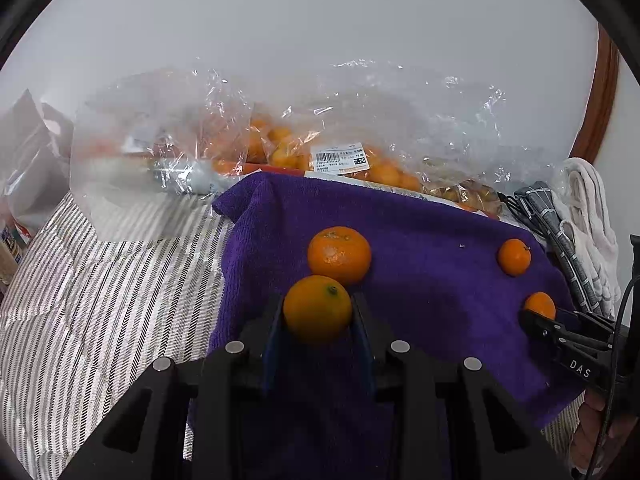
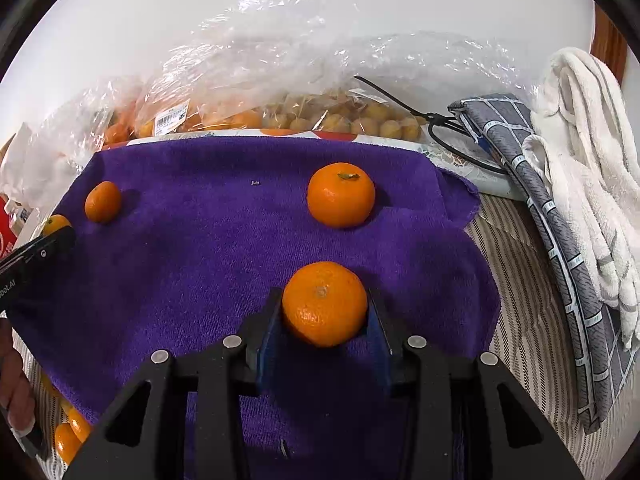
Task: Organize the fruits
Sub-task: 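Open the right gripper to release the orange on the towel, then move the right gripper to the yellow oval kumquat and grasp it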
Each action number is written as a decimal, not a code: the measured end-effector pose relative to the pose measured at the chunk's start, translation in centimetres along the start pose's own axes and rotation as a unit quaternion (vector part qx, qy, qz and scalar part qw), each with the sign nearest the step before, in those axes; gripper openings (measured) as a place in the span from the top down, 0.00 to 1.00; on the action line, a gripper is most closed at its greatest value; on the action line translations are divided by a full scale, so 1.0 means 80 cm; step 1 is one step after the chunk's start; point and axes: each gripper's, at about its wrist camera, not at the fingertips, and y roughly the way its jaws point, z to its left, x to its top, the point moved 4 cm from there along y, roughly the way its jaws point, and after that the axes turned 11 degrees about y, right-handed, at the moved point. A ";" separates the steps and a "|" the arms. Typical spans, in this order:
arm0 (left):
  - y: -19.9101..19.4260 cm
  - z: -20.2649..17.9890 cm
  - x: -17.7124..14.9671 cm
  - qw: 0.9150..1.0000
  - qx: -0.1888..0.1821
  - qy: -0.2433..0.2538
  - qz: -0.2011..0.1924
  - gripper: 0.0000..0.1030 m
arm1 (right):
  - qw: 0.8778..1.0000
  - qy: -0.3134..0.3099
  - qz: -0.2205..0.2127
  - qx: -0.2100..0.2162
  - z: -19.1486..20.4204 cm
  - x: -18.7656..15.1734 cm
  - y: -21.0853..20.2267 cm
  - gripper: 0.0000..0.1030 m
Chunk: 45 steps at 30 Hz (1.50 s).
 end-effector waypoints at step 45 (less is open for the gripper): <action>-0.154 0.047 -0.128 0.999 0.043 -0.004 -0.012 0.54 | 0.991 -0.068 -0.001 0.113 0.090 -0.164 -0.145 0.47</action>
